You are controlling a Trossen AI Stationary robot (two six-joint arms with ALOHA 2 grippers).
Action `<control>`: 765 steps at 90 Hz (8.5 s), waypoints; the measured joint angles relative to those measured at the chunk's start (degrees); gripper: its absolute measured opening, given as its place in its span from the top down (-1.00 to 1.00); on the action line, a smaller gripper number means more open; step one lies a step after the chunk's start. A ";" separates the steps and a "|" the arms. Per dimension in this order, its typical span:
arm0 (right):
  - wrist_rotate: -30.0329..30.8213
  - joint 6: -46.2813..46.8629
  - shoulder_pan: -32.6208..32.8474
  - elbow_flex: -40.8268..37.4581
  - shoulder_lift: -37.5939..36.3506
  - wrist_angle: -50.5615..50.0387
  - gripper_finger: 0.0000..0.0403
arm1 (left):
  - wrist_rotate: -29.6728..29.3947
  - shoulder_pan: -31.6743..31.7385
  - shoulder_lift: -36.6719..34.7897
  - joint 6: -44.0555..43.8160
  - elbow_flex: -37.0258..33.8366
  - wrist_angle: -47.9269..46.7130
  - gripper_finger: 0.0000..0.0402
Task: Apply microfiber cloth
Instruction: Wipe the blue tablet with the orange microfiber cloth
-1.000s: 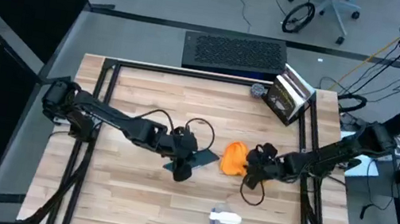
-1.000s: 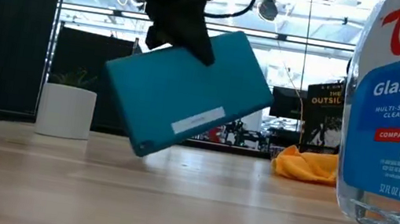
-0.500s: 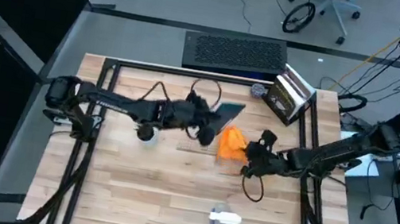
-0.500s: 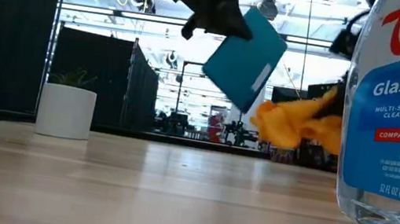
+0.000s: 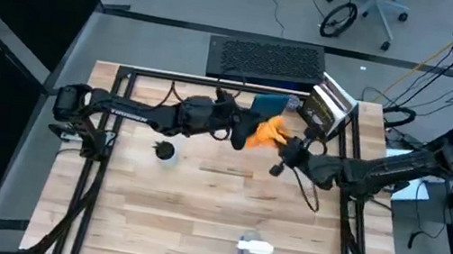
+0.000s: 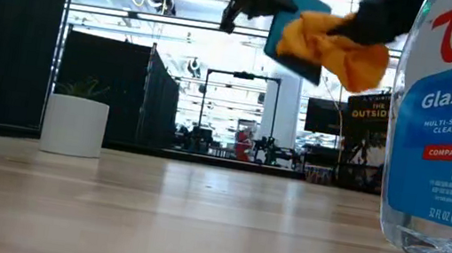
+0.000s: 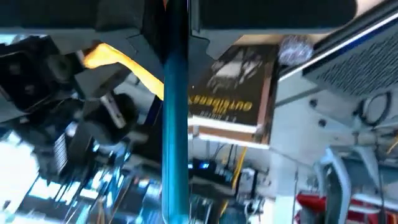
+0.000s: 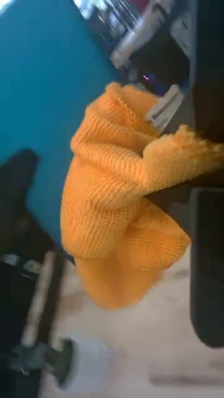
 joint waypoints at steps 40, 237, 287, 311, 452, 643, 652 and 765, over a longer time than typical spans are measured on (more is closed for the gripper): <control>-13.45 0.05 -5.36 0.09 5.95 3.79 0.97 | 3.36 1.47 0.48 2.69 -0.02 3.88 0.96; -0.12 -20.98 -1.42 0.04 -6.04 20.48 0.95 | 10.28 1.52 0.33 6.93 0.11 2.46 0.96; -0.19 -25.81 -4.96 12.07 9.62 15.40 0.95 | 8.10 1.82 0.33 6.91 0.07 2.79 0.96; 11.37 -24.91 -3.00 12.18 2.78 0.32 0.95 | 8.85 1.78 0.48 7.15 0.05 1.89 0.96; 1.36 7.47 -0.55 8.27 10.89 -18.66 0.95 | 8.72 1.63 0.55 7.34 -0.07 2.71 0.96; -12.12 54.55 18.95 9.14 -0.81 -66.79 0.95 | -5.83 -24.23 9.56 6.69 0.13 -54.41 0.60; -12.11 54.51 18.95 9.14 -0.81 -66.79 0.95 | -4.74 -24.23 9.75 6.64 0.00 -54.72 0.43; -23.41 64.21 15.27 -2.97 -0.76 -57.16 0.94 | -5.93 -24.77 1.50 3.15 2.89 -58.11 0.17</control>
